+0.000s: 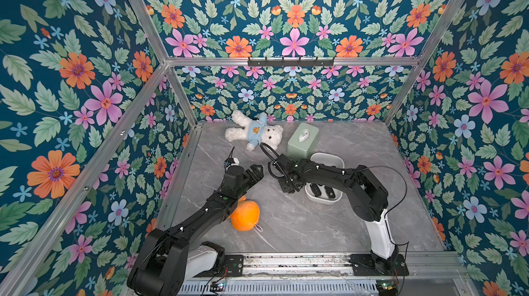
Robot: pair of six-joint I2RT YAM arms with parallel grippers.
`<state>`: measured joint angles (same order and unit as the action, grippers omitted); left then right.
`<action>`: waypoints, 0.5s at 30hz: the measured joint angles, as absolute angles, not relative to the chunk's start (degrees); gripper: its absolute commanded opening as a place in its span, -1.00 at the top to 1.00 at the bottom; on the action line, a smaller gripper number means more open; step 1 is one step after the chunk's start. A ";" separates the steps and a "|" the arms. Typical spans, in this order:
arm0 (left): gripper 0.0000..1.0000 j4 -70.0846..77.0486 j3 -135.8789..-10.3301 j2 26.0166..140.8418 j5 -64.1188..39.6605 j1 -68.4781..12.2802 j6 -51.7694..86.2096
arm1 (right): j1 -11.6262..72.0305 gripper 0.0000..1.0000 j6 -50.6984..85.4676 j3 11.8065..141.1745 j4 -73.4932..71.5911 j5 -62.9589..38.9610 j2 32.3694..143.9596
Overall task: Place the car key into the storage box
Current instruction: Pick up the car key from the center of the board.
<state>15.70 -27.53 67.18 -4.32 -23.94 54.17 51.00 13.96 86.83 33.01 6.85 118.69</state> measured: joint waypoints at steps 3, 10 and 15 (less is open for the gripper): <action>-0.99 15.70 -27.53 67.40 -4.32 -23.94 54.37 | 50.98 0.41 14.57 86.17 30.70 7.20 115.79; -0.99 15.77 -27.59 68.25 -4.54 -23.94 55.09 | 49.74 0.41 16.95 82.46 25.30 9.65 108.90; -0.99 15.84 -28.36 69.97 -6.02 -23.94 55.09 | 47.90 0.42 19.92 77.34 21.17 12.49 102.63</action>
<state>15.84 -28.36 69.97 -6.02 -23.94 55.09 47.90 19.92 77.34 21.17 12.49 102.63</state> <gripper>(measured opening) 0.996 0.364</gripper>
